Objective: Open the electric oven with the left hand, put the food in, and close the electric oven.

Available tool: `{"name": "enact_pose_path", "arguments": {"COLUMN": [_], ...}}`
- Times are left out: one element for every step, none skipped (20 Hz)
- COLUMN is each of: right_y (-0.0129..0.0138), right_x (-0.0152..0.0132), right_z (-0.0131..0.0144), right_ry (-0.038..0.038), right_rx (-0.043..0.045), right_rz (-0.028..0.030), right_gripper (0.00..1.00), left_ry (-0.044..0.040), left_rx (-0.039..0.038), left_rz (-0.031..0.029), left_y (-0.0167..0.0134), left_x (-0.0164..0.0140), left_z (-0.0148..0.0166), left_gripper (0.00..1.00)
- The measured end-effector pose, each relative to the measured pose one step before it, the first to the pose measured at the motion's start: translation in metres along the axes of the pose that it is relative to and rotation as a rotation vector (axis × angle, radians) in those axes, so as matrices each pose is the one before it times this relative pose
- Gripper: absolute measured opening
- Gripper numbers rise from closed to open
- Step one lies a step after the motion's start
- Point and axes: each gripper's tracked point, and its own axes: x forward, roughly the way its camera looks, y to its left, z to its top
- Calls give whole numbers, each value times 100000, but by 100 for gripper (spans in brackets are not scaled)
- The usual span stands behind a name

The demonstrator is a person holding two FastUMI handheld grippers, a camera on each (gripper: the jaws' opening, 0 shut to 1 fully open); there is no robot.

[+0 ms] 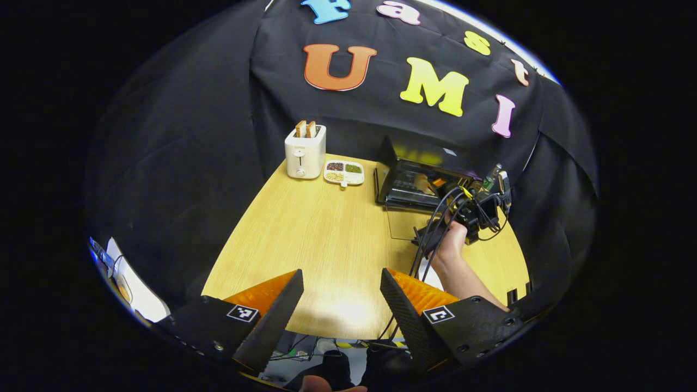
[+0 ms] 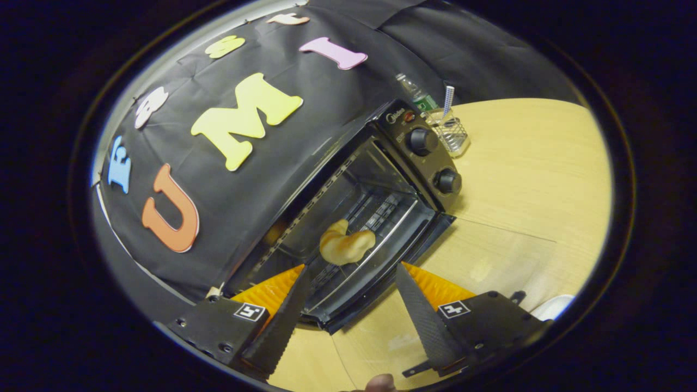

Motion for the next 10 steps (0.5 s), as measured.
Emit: {"name": "enact_pose_path", "arguments": {"right_y": [-88,-32,-203,-25,-116,6,80,6,164,32], "right_x": [-856,-874,-968,-1112,-1054,-1450,-1006,-1197,-1224,-1237], "right_z": [227,110,194,431,359,141,198,244,245,39], "right_ry": [500,1193,921,71,361,1463,1370,809,924,1337], "right_rx": [1534,-57,-1493,-1994,-2551,-2466,-1487,-1601,-2517,-4021], "right_rz": [413,375,296,215,98,449,611,241,649,438], "right_gripper": [96,96,96,95,95,95,95,95,95,95], "left_ry": [-512,-815,-1358,-1240,-1443,148,185,-91,-84,171], "left_rx": [-54,-61,222,1034,1319,309,-579,-1250,-1392,-999], "left_rz": [-365,-597,-569,-336,445,-414,-87,11,-765,-626], "left_y": [-262,-144,-127,-23,449,193,251,113,-197,-410], "left_x": [100,-82,12,-64,68,450,127,389,654,873], "left_z": [151,356,407,353,46,-78,-400,-162,-81,33], "left_gripper": [94,94,94,94,94,94,94,94,94,94]}}
